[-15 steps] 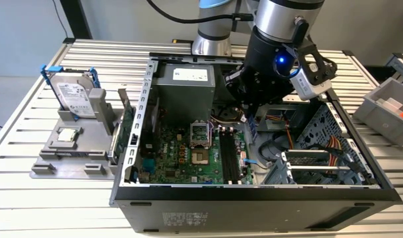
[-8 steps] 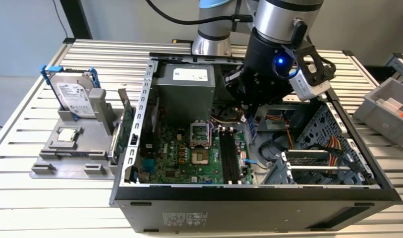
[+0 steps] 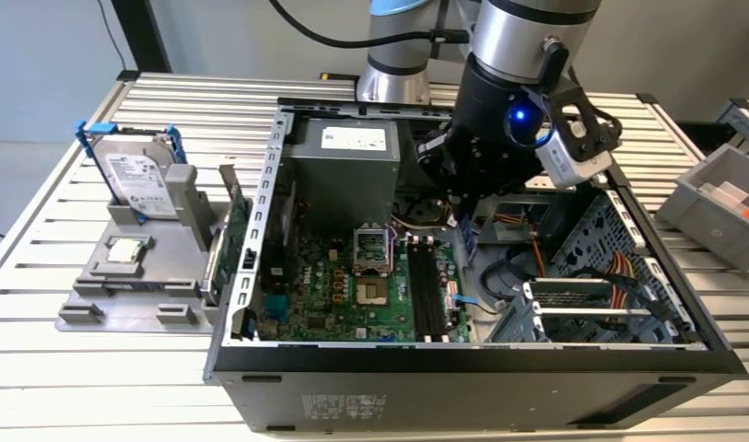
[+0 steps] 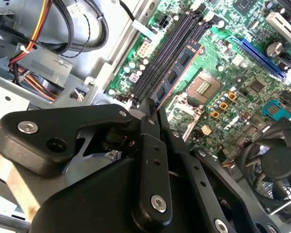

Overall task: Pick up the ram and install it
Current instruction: 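Insert the ram into the slot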

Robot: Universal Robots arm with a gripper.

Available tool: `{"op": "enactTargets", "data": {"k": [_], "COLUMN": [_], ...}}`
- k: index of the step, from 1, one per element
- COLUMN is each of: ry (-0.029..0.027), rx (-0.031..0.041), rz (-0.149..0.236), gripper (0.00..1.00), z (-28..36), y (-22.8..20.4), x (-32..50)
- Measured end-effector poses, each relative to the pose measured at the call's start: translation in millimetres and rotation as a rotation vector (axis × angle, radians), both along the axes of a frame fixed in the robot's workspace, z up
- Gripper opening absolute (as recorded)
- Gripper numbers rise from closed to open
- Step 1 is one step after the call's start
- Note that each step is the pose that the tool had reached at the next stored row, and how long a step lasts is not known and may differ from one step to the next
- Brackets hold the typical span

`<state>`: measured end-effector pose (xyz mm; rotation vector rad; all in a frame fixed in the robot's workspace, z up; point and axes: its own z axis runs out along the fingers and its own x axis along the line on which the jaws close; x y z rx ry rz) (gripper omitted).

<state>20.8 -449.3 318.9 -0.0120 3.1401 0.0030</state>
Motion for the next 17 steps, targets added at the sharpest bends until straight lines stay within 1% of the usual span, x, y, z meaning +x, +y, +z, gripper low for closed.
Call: {"op": "enactTargets", "data": {"k": [12, 15, 17], "ry": [0.0000, -0.0001, 0.0000], "rx": [0.0000, 0.0003, 0.0001], "rz": [0.000, 0.000, 0.000], "gripper": [0.00, 0.00, 0.00], "z": [-0.3, -2.0, -4.6], "y": [0.0, 0.4, 0.4], "x": [0.0, 0.0, 0.0]}}
